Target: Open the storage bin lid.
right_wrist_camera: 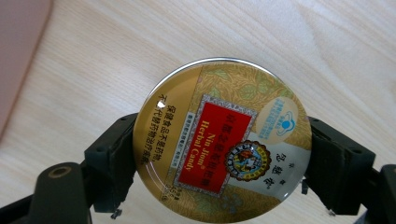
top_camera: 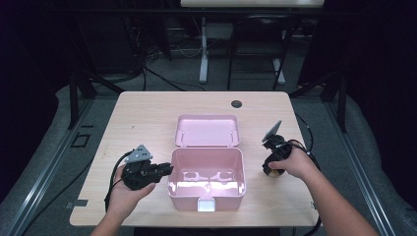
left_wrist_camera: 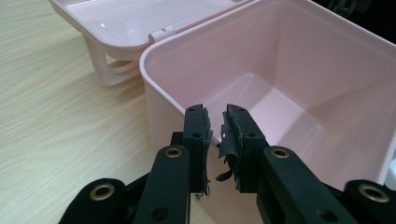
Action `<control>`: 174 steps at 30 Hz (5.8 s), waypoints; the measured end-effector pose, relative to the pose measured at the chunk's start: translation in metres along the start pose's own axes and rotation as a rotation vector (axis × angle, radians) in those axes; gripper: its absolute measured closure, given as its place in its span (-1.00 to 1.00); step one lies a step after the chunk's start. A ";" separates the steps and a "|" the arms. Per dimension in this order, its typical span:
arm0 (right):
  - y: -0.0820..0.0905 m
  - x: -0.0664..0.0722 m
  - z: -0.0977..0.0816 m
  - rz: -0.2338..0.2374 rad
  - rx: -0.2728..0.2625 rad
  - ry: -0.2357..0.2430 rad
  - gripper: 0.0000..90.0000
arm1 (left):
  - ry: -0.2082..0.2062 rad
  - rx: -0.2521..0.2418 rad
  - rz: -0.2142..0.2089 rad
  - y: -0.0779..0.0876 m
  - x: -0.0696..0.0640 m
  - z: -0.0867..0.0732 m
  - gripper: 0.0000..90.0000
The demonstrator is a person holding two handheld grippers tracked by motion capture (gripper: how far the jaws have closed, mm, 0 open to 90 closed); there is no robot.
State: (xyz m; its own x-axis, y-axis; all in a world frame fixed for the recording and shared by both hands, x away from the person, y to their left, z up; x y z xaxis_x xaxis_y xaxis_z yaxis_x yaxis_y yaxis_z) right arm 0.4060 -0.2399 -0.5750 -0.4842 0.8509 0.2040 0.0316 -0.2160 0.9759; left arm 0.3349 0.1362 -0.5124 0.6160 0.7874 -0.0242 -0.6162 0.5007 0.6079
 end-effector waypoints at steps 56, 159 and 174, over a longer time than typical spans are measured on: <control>0.095 0.071 0.009 0.015 0.060 0.300 -0.57 | 0.015 -0.004 0.001 0.000 -0.001 0.000 0.75; 0.001 0.172 0.033 0.088 0.250 0.969 -0.57 | 0.003 -0.006 0.000 0.000 0.000 0.000 0.75; -0.014 0.169 0.037 0.031 0.264 0.943 -0.57 | 0.005 -0.006 -0.001 0.000 0.000 0.000 0.75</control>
State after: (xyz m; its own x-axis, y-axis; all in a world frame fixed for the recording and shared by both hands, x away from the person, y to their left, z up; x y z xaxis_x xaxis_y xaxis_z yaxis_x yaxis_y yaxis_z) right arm 0.3559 -0.0755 -0.5512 -0.9764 0.0900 0.1963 0.1953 -0.0201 0.9805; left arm 0.3346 0.1361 -0.5128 0.6145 0.7884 -0.0287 -0.6182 0.5037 0.6034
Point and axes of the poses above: each handheld gripper's, and its own axes: y roughly backward along the jaws, z roughly out of its top, x roughly to its left, the point moved 7 cm from there along -y, roughly forward along the jaws, and after that the axes turned 12 degrees about z, right-handed, at the moved point
